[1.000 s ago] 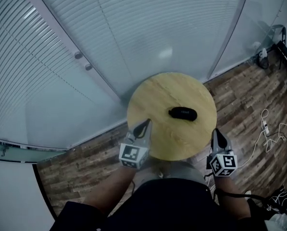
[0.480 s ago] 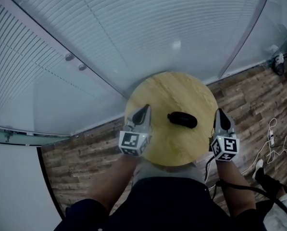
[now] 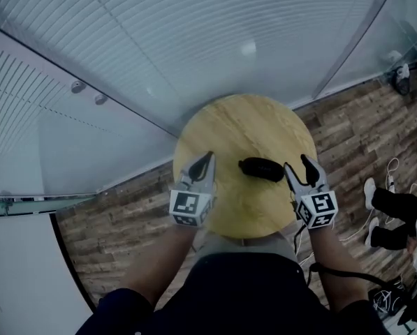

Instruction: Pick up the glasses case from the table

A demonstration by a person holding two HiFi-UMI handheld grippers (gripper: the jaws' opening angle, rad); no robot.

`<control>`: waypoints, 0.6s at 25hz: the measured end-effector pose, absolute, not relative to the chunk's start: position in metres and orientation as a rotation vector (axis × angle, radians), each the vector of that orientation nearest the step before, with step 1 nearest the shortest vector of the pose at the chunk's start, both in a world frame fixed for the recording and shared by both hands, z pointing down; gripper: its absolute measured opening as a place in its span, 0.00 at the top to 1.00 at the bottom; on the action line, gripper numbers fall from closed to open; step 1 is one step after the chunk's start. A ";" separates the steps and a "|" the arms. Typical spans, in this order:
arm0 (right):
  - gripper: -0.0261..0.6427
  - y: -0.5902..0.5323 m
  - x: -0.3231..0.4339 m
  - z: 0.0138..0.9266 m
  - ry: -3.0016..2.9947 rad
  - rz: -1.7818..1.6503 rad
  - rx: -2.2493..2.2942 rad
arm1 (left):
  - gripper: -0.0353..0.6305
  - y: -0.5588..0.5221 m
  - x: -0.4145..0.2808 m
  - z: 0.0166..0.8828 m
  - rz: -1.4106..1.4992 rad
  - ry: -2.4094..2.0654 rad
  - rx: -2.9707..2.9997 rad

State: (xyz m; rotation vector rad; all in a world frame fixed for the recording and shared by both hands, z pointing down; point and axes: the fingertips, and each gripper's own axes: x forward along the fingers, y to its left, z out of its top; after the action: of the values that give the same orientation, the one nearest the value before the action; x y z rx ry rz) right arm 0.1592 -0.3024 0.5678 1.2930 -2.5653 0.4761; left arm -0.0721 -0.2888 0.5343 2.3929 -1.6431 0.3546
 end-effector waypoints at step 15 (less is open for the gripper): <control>0.34 -0.296 0.080 0.669 -2.549 0.361 0.779 | 0.94 -0.330 -0.087 0.601 0.370 -1.574 2.331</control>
State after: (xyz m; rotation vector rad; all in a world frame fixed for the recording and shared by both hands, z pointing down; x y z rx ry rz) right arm 0.0802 -0.2957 0.6688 0.7794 -2.5487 0.3609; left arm -0.0874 -0.3297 0.6005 2.3314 -1.5742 0.3701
